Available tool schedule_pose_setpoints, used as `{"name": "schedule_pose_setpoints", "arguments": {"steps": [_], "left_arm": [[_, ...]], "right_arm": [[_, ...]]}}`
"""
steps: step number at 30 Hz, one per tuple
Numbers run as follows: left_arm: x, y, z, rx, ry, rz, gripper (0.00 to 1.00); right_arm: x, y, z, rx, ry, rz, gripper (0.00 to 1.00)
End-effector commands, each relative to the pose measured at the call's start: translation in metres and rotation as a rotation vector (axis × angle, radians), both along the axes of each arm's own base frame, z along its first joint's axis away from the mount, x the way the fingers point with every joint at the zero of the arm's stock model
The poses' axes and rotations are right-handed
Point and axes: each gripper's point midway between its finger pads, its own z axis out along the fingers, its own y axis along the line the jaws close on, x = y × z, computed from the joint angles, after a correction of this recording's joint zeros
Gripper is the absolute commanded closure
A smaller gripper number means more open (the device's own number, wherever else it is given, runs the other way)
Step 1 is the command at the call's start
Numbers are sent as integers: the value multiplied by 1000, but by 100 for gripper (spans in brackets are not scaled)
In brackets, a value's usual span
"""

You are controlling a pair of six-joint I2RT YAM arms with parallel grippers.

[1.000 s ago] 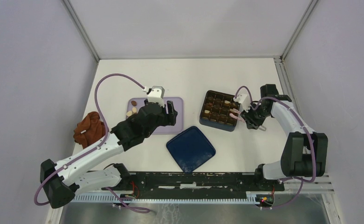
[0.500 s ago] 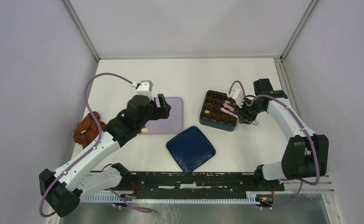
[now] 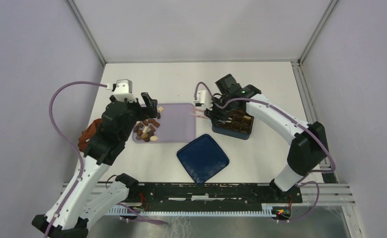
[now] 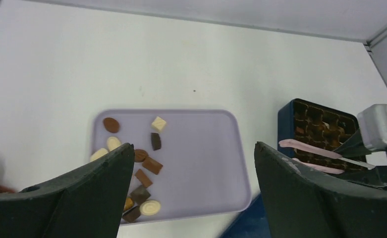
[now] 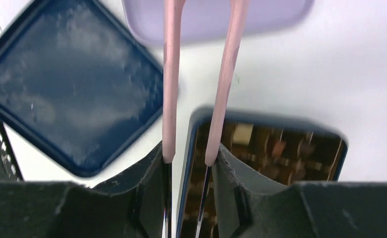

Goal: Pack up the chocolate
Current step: Pick up the fake chocolate from the plate.

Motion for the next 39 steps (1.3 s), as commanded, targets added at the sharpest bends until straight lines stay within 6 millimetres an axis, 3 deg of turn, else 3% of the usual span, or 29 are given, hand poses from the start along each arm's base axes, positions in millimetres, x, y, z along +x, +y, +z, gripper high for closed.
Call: {"name": "schedule_pose_setpoints", "arguments": {"steps": [1, 4, 8, 14, 27, 39], "left_arm": [[-8, 43, -8, 150, -59, 147, 3], [-14, 62, -19, 176, -61, 231, 0], [-19, 71, -22, 169, -69, 272, 0], [-24, 86, -21, 170, -73, 352, 2], [-32, 103, -8, 122, -127, 421, 2], [-31, 103, -10, 127, -121, 418, 2]], "right_arm": [[13, 59, 10, -38, -80, 51, 59], [17, 95, 1, -81, -103, 105, 59], [25, 133, -9, -98, -120, 141, 59], [34, 166, -39, -148, -110, 156, 59], [34, 179, -87, -211, -56, 131, 58], [37, 191, -103, -237, -60, 106, 56]]}}
